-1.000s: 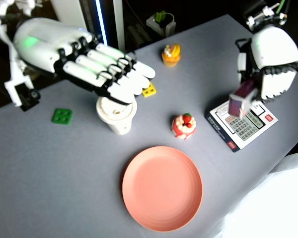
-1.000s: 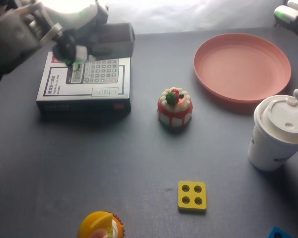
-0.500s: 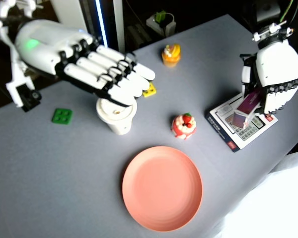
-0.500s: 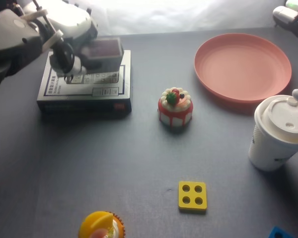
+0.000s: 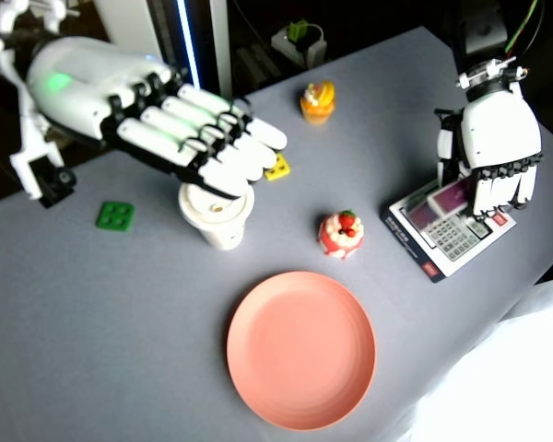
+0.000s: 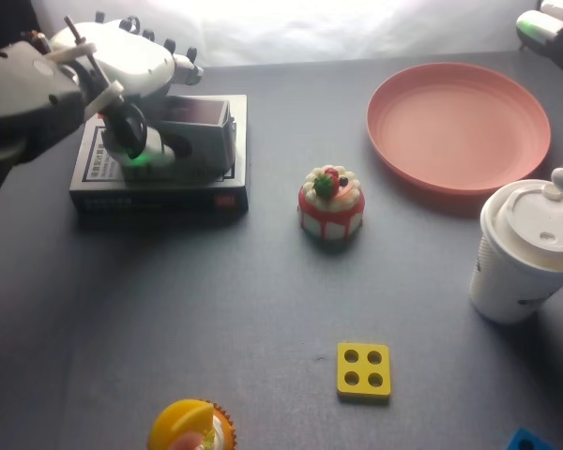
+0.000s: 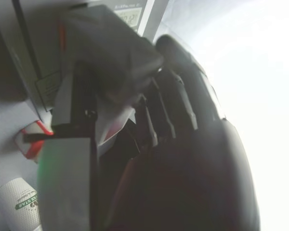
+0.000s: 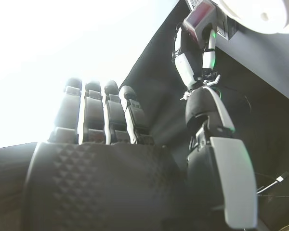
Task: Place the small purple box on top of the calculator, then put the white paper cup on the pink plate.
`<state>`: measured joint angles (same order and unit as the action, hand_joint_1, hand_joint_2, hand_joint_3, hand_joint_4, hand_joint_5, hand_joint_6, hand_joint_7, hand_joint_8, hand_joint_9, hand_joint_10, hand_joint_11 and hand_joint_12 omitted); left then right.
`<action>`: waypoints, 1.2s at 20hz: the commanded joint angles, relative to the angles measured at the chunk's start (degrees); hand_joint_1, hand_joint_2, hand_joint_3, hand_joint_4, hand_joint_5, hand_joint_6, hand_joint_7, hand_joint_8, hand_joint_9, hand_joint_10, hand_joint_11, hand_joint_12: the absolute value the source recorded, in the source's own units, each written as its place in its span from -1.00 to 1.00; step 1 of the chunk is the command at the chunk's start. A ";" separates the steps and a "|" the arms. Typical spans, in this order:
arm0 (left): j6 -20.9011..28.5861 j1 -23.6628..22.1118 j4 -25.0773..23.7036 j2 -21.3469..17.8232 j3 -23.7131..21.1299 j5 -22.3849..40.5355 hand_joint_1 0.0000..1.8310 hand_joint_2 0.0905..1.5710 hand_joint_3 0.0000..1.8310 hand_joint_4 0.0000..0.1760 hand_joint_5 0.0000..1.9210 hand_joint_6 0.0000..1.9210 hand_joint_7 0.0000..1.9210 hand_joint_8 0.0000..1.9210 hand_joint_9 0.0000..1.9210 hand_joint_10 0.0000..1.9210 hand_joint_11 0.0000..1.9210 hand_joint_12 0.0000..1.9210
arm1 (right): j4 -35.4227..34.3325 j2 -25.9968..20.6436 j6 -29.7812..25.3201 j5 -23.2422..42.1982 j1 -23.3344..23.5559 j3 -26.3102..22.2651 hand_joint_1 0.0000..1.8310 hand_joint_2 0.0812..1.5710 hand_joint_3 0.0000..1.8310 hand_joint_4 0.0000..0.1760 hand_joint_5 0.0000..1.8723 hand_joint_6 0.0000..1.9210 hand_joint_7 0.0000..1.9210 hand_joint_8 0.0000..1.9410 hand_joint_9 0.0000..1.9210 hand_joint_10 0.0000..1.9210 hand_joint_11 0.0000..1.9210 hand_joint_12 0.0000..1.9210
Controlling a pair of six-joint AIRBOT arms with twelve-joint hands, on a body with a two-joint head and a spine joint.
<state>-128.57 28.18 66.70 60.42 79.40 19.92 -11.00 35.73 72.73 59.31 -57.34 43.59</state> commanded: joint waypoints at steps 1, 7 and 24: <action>-0.25 -0.65 -2.14 -0.49 -0.49 3.77 -0.15 0.34 -1.00 -0.96 -0.88 -1.00 -0.90 -1.00 -0.91 -1.00 -1.00 -0.39 | -0.25 -0.02 0.01 7.11 0.39 0.16 -0.64 0.67 -1.00 -1.00 -1.00 -1.00 -1.00 -1.00 -1.00 -1.00 -1.00 -1.00; 7.68 -0.49 -17.01 -6.32 -8.92 9.14 -0.33 0.30 -1.00 -0.10 -0.97 -0.99 -1.00 -1.00 -1.00 -1.00 -1.00 -0.81 | 1.77 -0.88 -6.62 7.76 -0.29 0.66 -0.60 0.60 -1.00 -0.74 -1.00 -1.00 -1.00 -1.00 -1.00 -1.00 -0.98 -0.99; 58.39 7.13 -52.21 -13.38 -14.92 24.55 -0.32 0.63 -1.00 0.36 -0.96 -0.99 -1.00 -1.00 -0.88 -0.96 -1.00 0.50 | 10.41 6.58 -27.58 -5.32 -1.56 9.40 -0.29 0.11 -1.00 -1.00 -1.00 -1.00 -1.00 -1.00 -1.00 -1.00 -1.00 -0.85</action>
<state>-70.17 36.07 15.33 47.33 64.49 37.71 0.38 42.48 45.58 47.94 -59.64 52.99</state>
